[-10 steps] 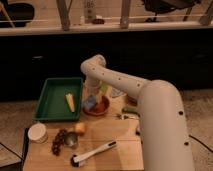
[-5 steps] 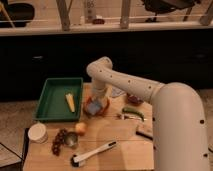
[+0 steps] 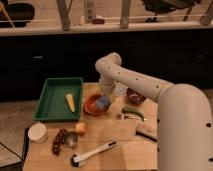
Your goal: Wipe red bowl with sponge
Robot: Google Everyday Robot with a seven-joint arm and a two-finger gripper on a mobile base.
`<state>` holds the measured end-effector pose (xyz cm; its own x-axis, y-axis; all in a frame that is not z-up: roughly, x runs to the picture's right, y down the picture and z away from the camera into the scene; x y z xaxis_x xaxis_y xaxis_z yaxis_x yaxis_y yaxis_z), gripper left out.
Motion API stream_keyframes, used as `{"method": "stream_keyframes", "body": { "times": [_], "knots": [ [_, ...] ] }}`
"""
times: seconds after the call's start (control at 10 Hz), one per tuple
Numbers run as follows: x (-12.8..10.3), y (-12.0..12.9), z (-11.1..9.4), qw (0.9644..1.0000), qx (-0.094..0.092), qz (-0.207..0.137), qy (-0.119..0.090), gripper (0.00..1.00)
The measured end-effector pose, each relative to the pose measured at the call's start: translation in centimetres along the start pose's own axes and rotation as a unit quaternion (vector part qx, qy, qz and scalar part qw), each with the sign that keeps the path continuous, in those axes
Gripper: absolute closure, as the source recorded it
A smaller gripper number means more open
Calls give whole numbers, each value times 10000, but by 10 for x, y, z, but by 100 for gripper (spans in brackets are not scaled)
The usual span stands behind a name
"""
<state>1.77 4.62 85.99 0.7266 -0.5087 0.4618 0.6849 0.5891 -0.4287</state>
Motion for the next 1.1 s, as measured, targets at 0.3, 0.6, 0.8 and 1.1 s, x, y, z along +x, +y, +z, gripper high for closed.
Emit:
{"method": "stream_keyframes", "body": {
  "times": [0.3, 0.6, 0.8, 1.1],
  "knots": [
    [-1, -35, 7, 9999, 138, -68, 7, 95],
    [-22, -61, 17, 9991, 206, -343, -151, 95],
    [-44, -70, 21, 9971, 219, -650, -328, 95],
    [-68, -56, 22, 9935, 129, -1015, -507, 95]
  ]
}}
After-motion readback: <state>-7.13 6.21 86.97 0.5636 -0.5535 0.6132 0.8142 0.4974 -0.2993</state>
